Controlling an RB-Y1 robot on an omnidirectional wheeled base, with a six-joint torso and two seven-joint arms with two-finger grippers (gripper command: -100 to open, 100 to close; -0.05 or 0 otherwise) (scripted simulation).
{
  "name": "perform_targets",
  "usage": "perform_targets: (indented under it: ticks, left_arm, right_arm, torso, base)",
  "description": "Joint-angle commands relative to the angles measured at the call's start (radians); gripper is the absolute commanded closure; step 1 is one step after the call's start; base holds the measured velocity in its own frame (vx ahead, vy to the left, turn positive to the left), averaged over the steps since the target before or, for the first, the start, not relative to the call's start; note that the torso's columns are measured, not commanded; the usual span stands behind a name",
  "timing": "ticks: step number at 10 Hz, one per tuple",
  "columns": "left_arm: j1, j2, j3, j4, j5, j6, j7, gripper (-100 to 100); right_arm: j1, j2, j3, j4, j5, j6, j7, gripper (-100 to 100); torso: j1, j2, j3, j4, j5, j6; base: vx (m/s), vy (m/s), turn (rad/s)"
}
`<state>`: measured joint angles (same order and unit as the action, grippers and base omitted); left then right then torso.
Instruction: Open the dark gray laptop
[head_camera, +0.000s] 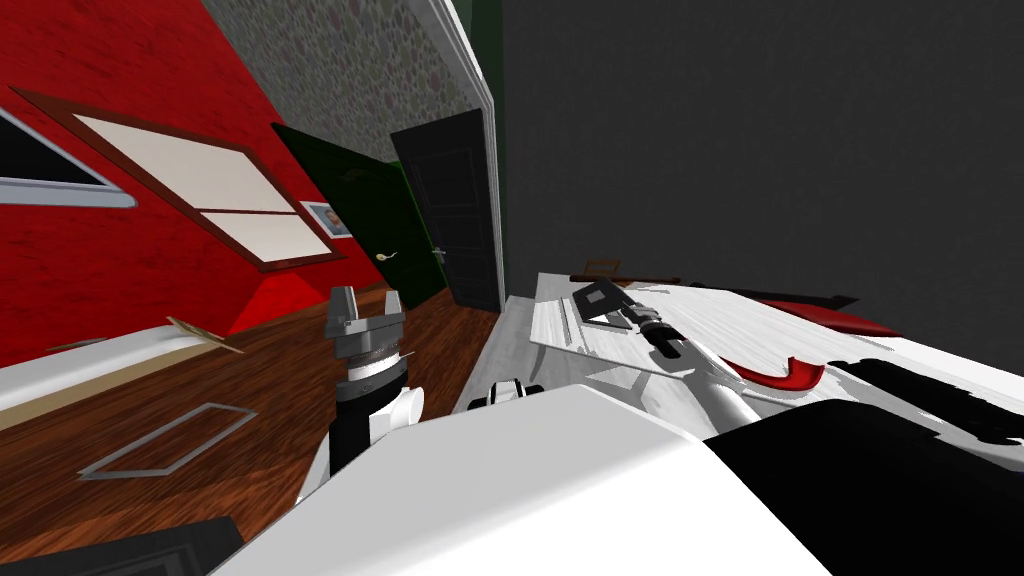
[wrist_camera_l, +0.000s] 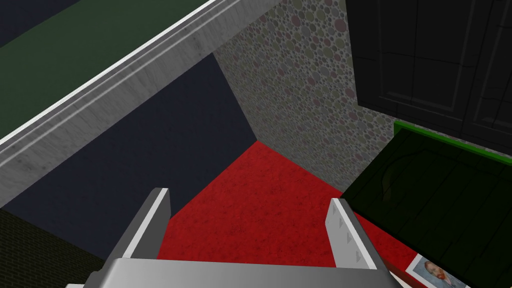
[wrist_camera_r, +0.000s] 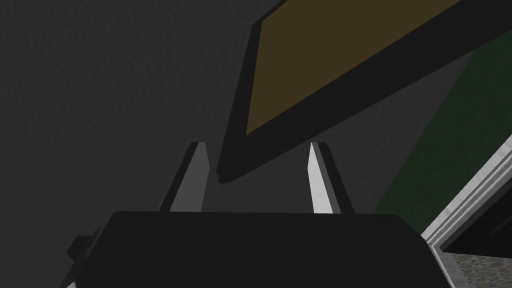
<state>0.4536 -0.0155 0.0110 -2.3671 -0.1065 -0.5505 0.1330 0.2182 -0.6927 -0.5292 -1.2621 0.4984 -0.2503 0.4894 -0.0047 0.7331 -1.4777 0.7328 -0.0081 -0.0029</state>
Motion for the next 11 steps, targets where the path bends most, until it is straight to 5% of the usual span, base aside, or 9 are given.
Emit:
perform_targets:
  ticks: [1,5,6,11]
  left_arm:
    - [0.0,0.0,0.0,0.0,0.0,0.0,0.0,0]
    - [0.0,0.0,0.0,0.0,0.0,0.0,0.0,0]
    - [0.0,0.0,0.0,0.0,0.0,0.0,0.0,0]
    - [0.0,0.0,0.0,0.0,0.0,0.0,0.0,0]
  right_arm:
    - [-0.021,0.057,0.018,0.03,-0.029,-0.022,-0.019,100]
    - [-0.063,0.132,0.03,0.081,-0.076,-0.058,-0.049,100]
    - [-0.051,0.07,0.024,0.062,-0.076,-0.02,-0.069,-100]
    - [-0.048,-0.023,0.042,0.058,-0.099,0.04,-0.133,-100]
  torso:
    - [0.001,-0.001,-0.001,-0.001,0.0,-0.001]
    - [0.006,-0.003,-0.002,-0.001,0.002,-0.004]
    - [0.005,-0.003,-0.002,-0.001,0.002,-0.005]
    - [0.003,0.006,0.002,0.006,0.008,0.003]
  base:
    - [-0.034,-0.095,-0.003]
    - [-0.026,-0.077,-0.021]
    - [-0.046,-0.015,0.064]
    - [-0.042,0.04,0.052]
